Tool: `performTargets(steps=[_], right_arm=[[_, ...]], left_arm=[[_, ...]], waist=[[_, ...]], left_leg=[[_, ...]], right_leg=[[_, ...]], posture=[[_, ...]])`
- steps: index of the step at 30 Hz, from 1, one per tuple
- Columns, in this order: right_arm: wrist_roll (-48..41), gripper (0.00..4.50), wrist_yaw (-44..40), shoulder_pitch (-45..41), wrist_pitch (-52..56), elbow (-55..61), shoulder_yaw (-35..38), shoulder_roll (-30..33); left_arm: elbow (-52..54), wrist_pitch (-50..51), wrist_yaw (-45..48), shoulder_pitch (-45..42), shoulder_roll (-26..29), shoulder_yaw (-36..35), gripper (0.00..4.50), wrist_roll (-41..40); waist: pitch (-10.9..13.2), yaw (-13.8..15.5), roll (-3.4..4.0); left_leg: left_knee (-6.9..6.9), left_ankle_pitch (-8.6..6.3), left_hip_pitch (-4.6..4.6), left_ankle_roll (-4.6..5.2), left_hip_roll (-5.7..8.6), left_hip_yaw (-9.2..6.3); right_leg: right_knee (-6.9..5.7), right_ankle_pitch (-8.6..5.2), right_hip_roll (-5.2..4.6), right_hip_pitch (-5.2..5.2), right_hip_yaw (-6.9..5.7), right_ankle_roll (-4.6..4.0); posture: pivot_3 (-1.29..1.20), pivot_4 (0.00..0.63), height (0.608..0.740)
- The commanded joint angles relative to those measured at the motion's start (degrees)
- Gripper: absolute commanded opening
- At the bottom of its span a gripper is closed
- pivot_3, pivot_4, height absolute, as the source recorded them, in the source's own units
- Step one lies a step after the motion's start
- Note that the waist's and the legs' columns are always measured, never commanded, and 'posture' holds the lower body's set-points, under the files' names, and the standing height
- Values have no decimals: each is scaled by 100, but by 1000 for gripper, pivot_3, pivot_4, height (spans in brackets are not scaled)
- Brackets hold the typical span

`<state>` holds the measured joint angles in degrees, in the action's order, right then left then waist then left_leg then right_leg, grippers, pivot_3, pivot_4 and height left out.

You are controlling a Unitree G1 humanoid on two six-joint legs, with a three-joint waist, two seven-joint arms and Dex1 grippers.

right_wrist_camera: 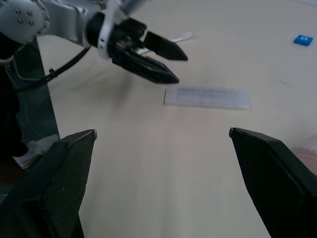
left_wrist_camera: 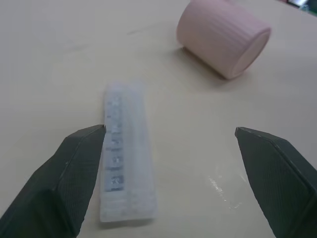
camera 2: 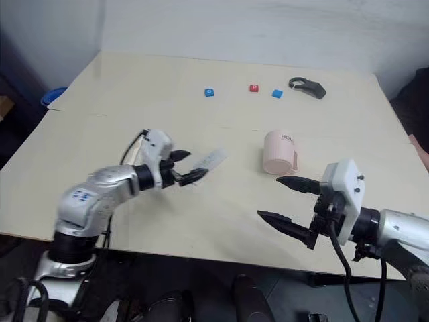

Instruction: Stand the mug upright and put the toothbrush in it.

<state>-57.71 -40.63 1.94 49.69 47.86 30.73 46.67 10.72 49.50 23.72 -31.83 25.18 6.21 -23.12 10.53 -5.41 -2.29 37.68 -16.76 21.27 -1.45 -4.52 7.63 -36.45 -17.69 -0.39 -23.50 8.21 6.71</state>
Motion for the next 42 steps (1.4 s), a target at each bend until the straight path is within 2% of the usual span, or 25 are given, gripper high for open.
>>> performTargets(steps=[1, 5, 9, 13, 16, 23, 26, 29, 31, 35, 39, 42], right_arm=[[-444, 4500, 554, 161, -30, 354, 396, 58], [-597, 4500, 833, 485, -110, 432, 639, 124], [-562, 4500, 984, 809, -226, 506, 755, 113], [-658, 4500, 1094, 907, -316, 576, 772, 176], [-700, 4500, 1170, 948, -377, 573, 762, 208], [-707, 4500, 1213, 1003, -501, 511, 723, 313], [-483, 4500, 1145, 1007, -539, 433, 644, 398], [-370, 4500, 1069, 960, -606, 322, 538, 447], [-329, 4500, 971, 872, -659, 222, 424, 483], [87, 4500, 670, 507, -799, -247, -214, 538], [222, 4500, 305, -7, -889, -558, -757, 576], [217, 4500, 27, -549, -880, -840, -1113, 571]], left_arm=[[-306, 15, -454, -217, -236, 127, 4441, 465], [-757, -279, -904, -361, -610, 97, 4441, 885], [-1247, -360, -702, -597, -885, 442, 4441, 1072], [-1523, -429, -387, -635, -912, 736, 4441, 1226], [-1646, -461, -164, -572, -880, 918, 3911, 1320], [-1764, -472, -104, -500, -856, 748, 2076, 1442], [-1634, -475, -121, -428, -813, 700, 2041, 1522], [-1506, -750, -346, -491, -660, 346, 2041, 1672], [-1255, -1199, -690, -552, -508, -143, 2041, 1768], [-571, -745, -1581, -134, -47, -2035, 2041, 1634], [-498, -396, -2085, 633, 363, -3583, 2041, 1660], [-801, -386, -1977, 1002, 644, -4191, 2041, 1490]], waist=[[0, 11, -3], [-1, 62, -7], [-2, 100, -8], [-2, 93, -8], [-3, 96, -10], [-12, 117, -20], [-14, 111, -22], [-14, 107, -23], [-13, 80, -25], [-7, 24, -36], [-14, 19, -24], [-10, 92, -46]], left_leg=[[1, 1, 0, 3, 1, -3], [0, 3, 6, 12, 16, -14], [-7, 1, 24, 15, 20, -24], [-10, 0, 32, 18, 26, -28], [-14, -1, 32, 20, 27, -28], [-15, 3, 31, 26, 30, -38], [-21, 3, 29, 26, 43, -60], [-26, 3, 30, 27, 44, -67], [-28, 4, 29, 27, 48, -74], [-38, 4, 30, 27, 52, -87], [-57, 3, 10, 22, 51, -87], [-51, 1, 13, 18, 51, -87]], right_leg=[[0, 1, 0, 0, 0, 2], [3, 3, -9, 1, 1, 5], [24, 4, -10, -2, -3, 6], [40, 8, -13, -2, -3, 15], [45, 10, -14, 0, -3, 17], [46, 11, -16, 6, -5, 19], [46, 11, -16, 6, -4, 20], [47, 11, -16, 5, -4, 20], [46, 11, -15, 3, -4, 20], [45, 19, -9, -12, 2, 22], [44, 15, -8, -10, 8, 16], [45, 11, -11, -11, 0, 11]], posture=[[0, 150, 740], [0, 150, 740], [0, 150, 740], [0, 150, 740], [0, 150, 740], [0, 150, 740], [0, 150, 740], [0, 150, 740], [0, 150, 740], [0, 150, 740], [0, 150, 740], [0, 150, 740]])
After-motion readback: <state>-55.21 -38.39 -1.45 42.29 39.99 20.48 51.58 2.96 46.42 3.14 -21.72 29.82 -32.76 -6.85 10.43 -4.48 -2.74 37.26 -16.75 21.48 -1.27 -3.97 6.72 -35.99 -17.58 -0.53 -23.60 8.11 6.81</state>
